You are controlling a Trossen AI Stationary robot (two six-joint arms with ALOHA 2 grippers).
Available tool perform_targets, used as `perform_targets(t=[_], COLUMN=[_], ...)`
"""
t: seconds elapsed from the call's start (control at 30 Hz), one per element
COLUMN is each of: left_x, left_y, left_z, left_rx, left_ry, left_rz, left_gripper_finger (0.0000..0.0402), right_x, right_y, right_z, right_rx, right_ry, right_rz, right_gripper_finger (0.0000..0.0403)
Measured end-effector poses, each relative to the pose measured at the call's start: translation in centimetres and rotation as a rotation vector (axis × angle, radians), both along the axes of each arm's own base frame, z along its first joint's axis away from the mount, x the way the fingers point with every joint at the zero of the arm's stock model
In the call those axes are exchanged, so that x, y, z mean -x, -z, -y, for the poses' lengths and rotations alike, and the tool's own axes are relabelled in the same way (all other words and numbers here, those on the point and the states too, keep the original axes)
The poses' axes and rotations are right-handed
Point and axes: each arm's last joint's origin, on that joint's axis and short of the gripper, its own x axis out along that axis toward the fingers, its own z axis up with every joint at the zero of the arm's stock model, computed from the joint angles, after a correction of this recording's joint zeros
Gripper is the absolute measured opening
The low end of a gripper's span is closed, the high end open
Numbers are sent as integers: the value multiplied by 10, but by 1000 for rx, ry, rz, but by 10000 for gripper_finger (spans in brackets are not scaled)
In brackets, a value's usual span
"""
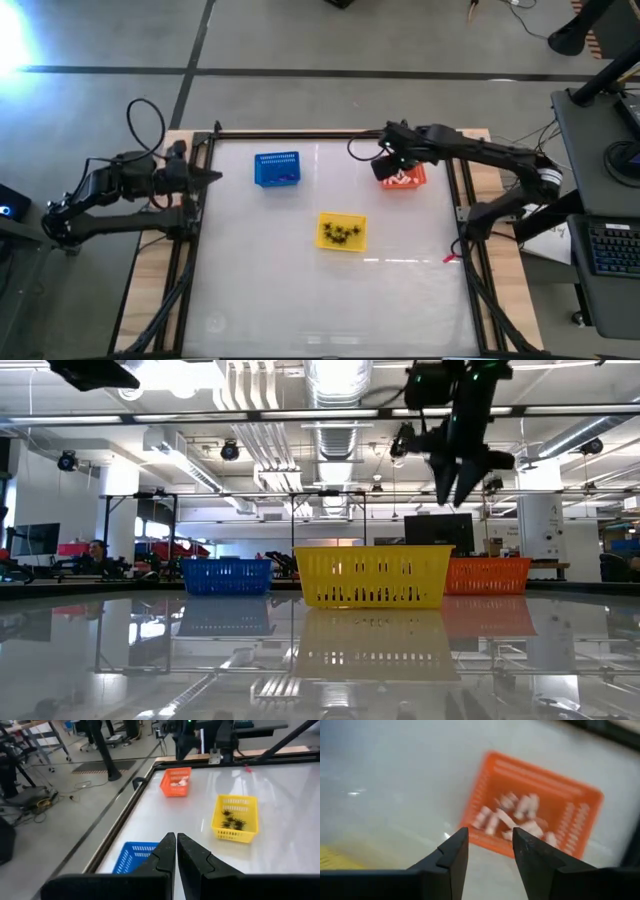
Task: Sort Halloween decoration
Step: Return to Home Position
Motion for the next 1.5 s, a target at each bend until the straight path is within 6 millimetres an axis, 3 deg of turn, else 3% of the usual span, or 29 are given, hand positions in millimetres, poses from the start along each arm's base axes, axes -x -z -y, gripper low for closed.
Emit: perform_targets(t=[0.13, 0.27, 0.5, 0.67, 0.87, 1.1, 1.3, 1.5], left_x=[6, 15, 32, 41, 44, 43, 43, 44], left_y=[13, 10, 7, 5, 10, 11, 11, 13], left_z=[1, 4, 7, 9, 9, 7, 7, 7], left_rx=[26, 20, 34, 106, 133, 176, 240, 223], left_ry=[-4, -4, -15, -30, -81, -134, -145, -169], left_rz=[23, 96, 216, 348, 389, 402, 427, 408], left_gripper_finger=[0, 0, 0, 0, 0, 0, 0, 0], right_x=[4, 12, 41, 70, 97, 111, 103, 97], right_y=[-23, -43, -53, -37, -6, 38, 56, 65], right_z=[-16, -30, -51, -64, -73, -79, -88, -93], right_rx=[105, 209, 422, 479, 350, 195, 180, 292], right_ry=[-123, -251, -362, -369, -235, -157, -481, -740], right_rz=[153, 350, 633, 728, 765, 614, 717, 847], right_gripper_finger=[136, 128, 121, 121, 123, 121, 128, 128])
